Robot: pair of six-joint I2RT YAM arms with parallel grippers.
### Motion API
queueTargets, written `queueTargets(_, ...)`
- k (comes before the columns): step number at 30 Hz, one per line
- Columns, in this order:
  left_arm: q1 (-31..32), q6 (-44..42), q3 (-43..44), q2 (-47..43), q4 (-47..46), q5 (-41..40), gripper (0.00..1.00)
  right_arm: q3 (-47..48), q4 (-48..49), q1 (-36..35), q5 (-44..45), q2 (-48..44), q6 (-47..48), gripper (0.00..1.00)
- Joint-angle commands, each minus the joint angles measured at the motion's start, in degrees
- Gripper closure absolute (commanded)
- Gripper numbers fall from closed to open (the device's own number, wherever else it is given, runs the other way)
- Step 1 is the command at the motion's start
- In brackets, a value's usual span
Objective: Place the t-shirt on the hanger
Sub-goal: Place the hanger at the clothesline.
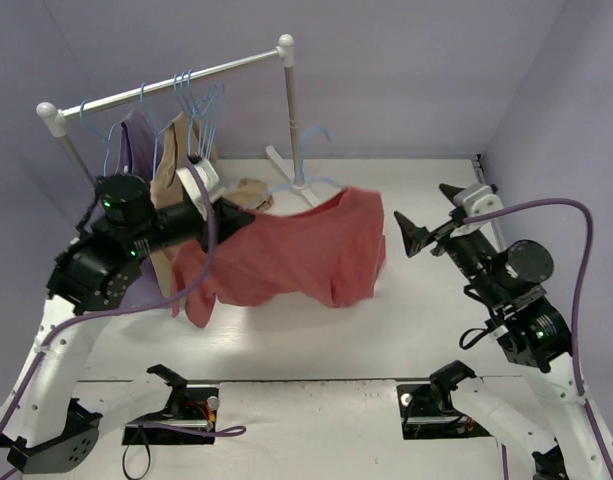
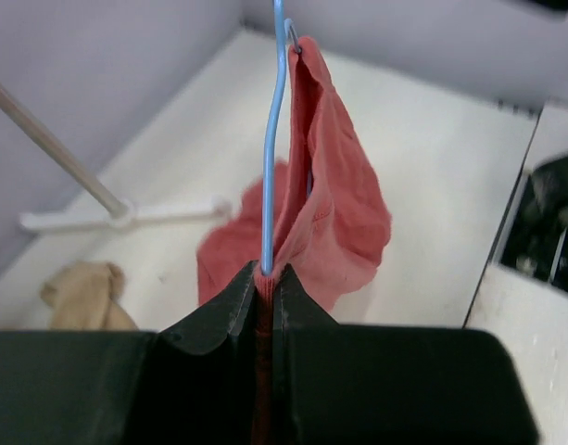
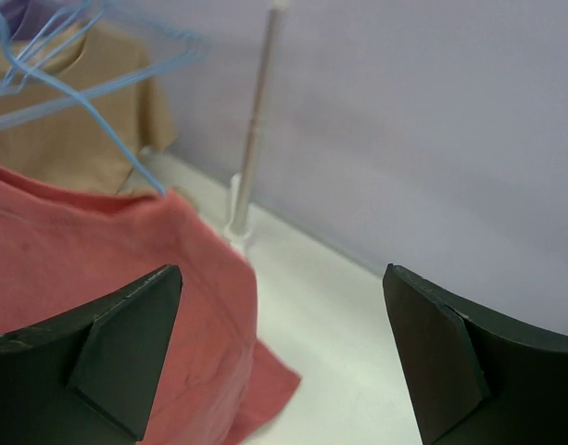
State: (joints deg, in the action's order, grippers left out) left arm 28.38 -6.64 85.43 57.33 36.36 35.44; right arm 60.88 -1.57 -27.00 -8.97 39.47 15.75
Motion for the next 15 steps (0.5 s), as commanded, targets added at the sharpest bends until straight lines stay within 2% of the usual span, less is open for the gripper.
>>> queueTargets(1,0.01,7.59,20.96,4.34,-7.25,-0.41,1.00,4.36,3.42,0.29,8.93,0.28,-2.95,0.13)
queueTargets(7,-0.08,7.34,40.46,12.79,-1.49,-10.18,1.00,4.98,3.45,0.26,11.20,-0.65,-3.26,0.13)
queueTargets(13,-0.08,10.04,47.87,14.28,0.02,-17.58,1.00,2.89,3.51,0.20,14.11,-2.17,-3.26,0.13)
queueTargets(15,-0.08,9.69,48.90,14.55,3.62,-23.27,1.00,2.52,3.51,0.27,14.57,-2.22,-3.43,0.13)
